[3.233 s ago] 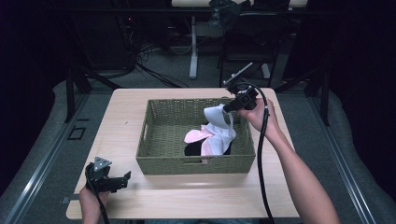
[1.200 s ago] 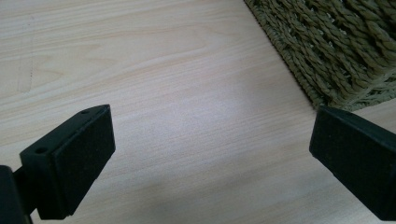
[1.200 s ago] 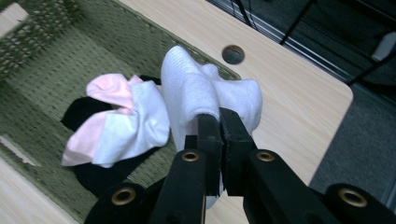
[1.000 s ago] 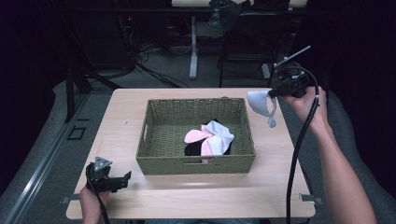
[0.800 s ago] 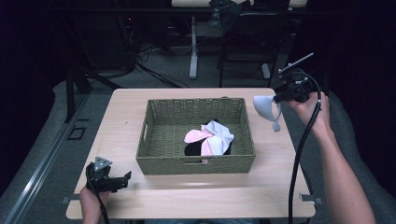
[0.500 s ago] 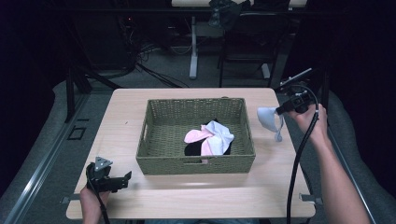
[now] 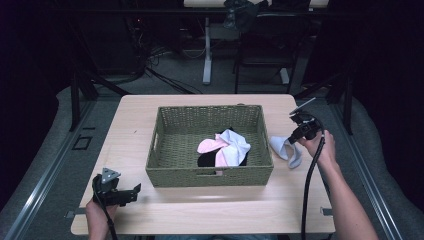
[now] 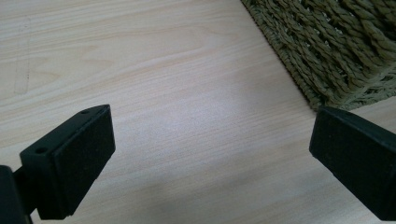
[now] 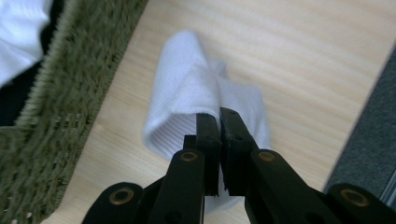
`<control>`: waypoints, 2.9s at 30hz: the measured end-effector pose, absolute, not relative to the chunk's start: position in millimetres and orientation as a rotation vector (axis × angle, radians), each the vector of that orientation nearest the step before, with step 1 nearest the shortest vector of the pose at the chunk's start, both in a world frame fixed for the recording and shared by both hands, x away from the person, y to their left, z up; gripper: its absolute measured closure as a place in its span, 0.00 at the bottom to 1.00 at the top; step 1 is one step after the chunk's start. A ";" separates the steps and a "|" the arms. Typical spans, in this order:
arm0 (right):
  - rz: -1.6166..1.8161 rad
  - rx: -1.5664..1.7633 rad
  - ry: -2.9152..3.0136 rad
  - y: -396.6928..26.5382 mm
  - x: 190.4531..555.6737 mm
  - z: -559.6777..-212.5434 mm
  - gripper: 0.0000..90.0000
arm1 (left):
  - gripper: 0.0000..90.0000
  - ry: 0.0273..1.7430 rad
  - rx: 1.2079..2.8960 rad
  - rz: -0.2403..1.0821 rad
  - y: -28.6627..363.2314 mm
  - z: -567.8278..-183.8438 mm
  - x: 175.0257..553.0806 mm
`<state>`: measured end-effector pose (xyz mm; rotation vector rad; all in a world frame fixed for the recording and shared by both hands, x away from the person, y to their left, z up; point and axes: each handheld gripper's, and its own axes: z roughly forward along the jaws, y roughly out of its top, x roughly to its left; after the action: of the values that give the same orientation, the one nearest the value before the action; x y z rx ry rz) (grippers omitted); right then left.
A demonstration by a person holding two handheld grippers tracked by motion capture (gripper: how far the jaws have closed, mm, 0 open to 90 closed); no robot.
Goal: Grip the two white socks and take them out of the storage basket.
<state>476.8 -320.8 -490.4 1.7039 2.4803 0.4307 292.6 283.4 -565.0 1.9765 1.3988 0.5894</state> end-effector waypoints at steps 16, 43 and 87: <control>0.483 1.674 2.468 -325.1 467.6 -466.0 0.53 | 0.00 1.397 1.978 0.588 282.9 -564.6 292.8; 0.664 1.219 2.595 -214.0 457.6 -373.3 0.08 | 0.00 1.398 1.972 0.586 283.7 -564.6 293.0; 0.436 1.242 2.806 -128.2 498.7 -484.3 0.37 | 0.00 1.391 1.976 0.583 283.4 -564.0 292.4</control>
<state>498.7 -128.2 -484.3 1.2423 2.8062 0.4360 292.4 283.4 -564.0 1.9763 1.3914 0.5833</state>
